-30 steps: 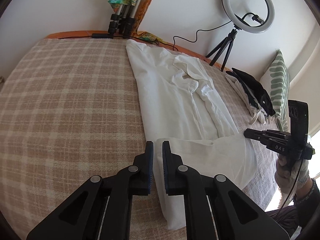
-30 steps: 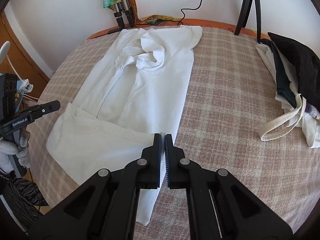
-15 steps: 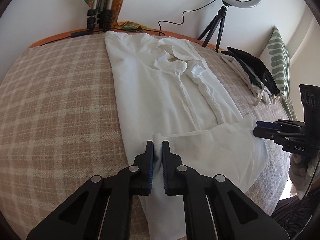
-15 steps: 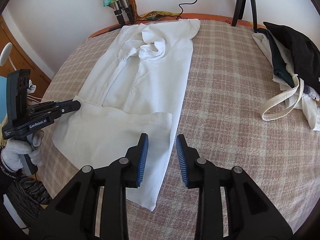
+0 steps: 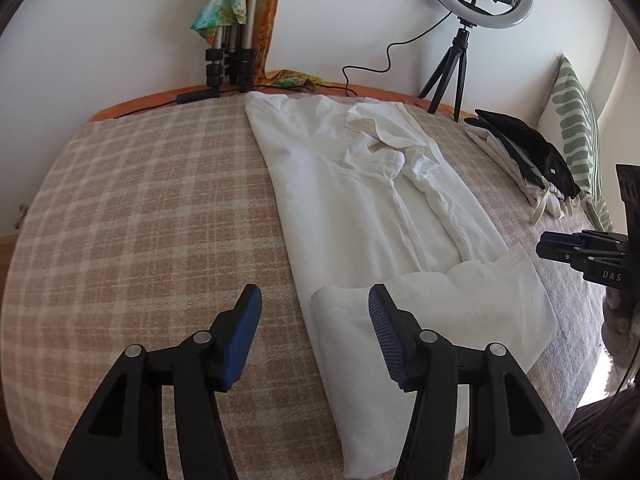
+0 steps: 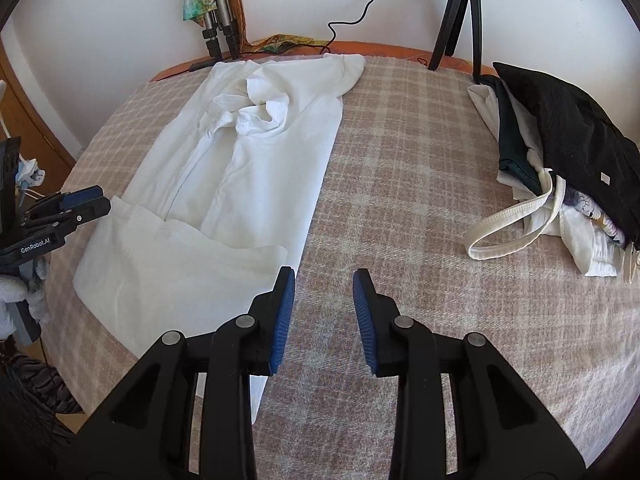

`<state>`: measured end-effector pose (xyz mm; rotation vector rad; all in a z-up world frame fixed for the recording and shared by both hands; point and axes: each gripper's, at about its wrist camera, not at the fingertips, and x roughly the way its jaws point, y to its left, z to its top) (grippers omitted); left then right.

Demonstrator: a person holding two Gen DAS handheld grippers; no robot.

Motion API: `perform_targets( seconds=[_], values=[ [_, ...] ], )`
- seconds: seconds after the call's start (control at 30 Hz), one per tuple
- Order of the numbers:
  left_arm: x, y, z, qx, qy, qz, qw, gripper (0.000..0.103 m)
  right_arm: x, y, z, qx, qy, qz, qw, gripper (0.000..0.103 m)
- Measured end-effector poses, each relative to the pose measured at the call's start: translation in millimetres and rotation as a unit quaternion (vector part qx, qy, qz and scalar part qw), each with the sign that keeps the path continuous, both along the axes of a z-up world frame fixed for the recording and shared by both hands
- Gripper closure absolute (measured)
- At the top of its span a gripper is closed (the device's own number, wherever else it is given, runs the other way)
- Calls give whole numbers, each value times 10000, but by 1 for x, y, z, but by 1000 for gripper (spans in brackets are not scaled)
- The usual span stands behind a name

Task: Fold small clothes
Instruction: 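Fold the hem end up toward the collar with the right gripper and release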

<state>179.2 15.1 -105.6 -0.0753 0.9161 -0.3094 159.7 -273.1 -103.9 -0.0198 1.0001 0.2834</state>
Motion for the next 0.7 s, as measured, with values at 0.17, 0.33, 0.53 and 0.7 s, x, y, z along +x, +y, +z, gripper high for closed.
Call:
perform_targets(
  seconds=[0.17,0.33,0.53,0.7],
  values=[
    [26,17,10,-304,-7,156,9994,46,28,-10,6,419,-80,-40,9991,63],
    [72,36,16,-616,48,237,9978,46,81,-20,7,813,108,57,9966,63],
    [137,54,8,-917,198,447,9946,46,152,-28,8,1190,222,47,9926,63],
    [188,60,-6,-1195,377,586,9904,46,207,-24,-10,1407,354,55,9894,63]
  ],
)
